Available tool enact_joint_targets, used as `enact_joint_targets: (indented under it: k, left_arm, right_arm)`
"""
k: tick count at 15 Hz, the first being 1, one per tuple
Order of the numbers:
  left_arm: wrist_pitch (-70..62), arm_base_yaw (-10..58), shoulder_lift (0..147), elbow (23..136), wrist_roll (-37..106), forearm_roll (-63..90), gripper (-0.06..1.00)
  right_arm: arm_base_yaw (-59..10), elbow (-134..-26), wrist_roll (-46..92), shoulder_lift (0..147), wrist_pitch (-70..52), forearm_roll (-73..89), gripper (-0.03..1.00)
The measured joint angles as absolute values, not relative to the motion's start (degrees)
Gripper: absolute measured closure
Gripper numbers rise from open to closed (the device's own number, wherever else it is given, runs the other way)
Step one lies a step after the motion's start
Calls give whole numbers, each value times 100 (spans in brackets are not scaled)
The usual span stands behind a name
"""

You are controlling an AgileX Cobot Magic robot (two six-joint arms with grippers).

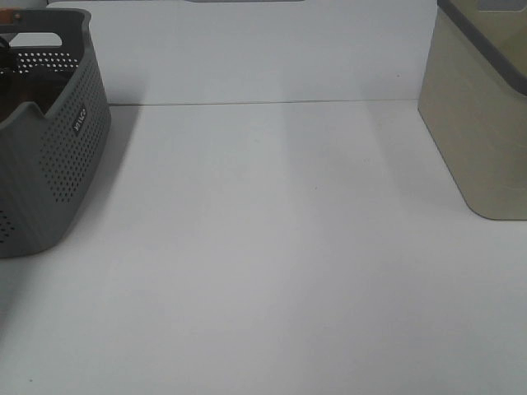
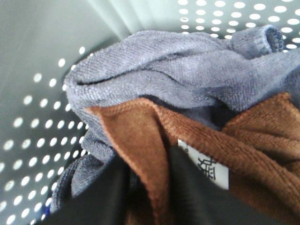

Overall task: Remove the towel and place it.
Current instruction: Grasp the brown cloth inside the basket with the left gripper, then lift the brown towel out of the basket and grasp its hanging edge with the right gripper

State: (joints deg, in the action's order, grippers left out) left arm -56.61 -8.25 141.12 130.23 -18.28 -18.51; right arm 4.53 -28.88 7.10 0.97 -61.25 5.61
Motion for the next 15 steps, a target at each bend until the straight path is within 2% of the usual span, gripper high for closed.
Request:
enact_joint_targets:
  k: [4,8,15]
  left_arm:
    - [-5667,-808,14112,13247,-1581,-1816,94]
    - [-5684,-722,13911,13253,-1346,-1576,94]
    - [-5099,218,12021,13253,-1255,-1564,94]
  right_arm:
    - [453,-2888,710,97,-6125,561,41]
    - [453,-2888,710,97,-6125,561,41]
    - [453,-2888,710,97,-6125,561,41]
